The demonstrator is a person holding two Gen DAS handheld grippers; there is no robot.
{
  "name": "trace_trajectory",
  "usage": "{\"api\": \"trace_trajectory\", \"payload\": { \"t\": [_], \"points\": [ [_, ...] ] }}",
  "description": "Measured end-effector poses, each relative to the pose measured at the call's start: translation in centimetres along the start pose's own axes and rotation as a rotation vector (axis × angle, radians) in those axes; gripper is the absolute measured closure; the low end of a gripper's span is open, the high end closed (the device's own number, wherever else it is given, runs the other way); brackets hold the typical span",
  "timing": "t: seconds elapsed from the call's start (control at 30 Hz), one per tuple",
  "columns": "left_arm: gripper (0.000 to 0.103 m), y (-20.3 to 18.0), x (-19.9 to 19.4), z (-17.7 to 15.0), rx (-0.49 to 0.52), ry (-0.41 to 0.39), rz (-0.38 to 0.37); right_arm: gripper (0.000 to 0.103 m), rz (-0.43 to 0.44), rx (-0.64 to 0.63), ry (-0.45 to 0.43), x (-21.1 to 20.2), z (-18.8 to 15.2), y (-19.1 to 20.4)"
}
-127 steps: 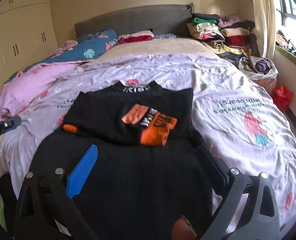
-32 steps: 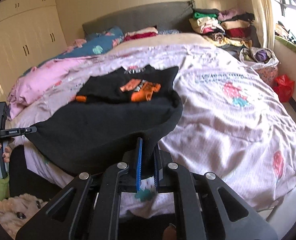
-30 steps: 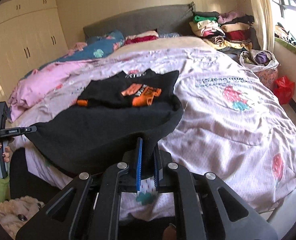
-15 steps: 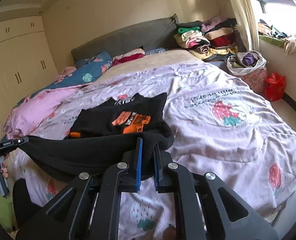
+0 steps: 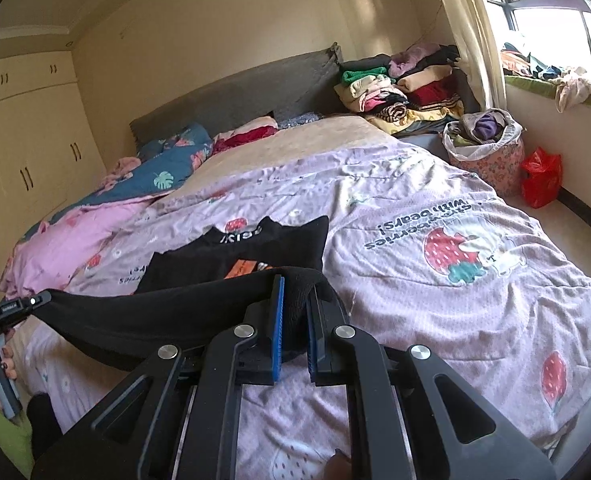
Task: Fold small clothes
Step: 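Lift the hem with both tools and fold it toward the collar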
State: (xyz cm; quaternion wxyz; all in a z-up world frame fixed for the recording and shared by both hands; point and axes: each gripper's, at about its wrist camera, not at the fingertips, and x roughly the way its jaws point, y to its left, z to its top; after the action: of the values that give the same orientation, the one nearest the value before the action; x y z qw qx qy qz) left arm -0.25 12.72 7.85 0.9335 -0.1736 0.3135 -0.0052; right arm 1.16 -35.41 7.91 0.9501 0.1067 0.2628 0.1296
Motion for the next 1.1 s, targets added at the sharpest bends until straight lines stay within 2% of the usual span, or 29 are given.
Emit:
{"api": "trace_trajectory", "payload": {
  "t": [0.43, 0.83, 1.1],
  "points": [
    [0.1, -1.6, 1.6, 3.2, 0.022, -0.057, 0.041, 0.095, -0.055, -0.025, -0.038, 2.8, 3.1, 0.8],
    [0.1, -1.8, 4.5, 5.4, 0.006, -0.064, 0.069, 0.095, -0.072, 0.005, -0.043, 5.8, 5.8, 1.1],
    [0.1, -1.6, 7.3, 6.9, 0.001, -0.056, 0.106, 0.095, -0.091, 0.027, -0.036, 9.3, 7.8, 1.1]
  ]
}}
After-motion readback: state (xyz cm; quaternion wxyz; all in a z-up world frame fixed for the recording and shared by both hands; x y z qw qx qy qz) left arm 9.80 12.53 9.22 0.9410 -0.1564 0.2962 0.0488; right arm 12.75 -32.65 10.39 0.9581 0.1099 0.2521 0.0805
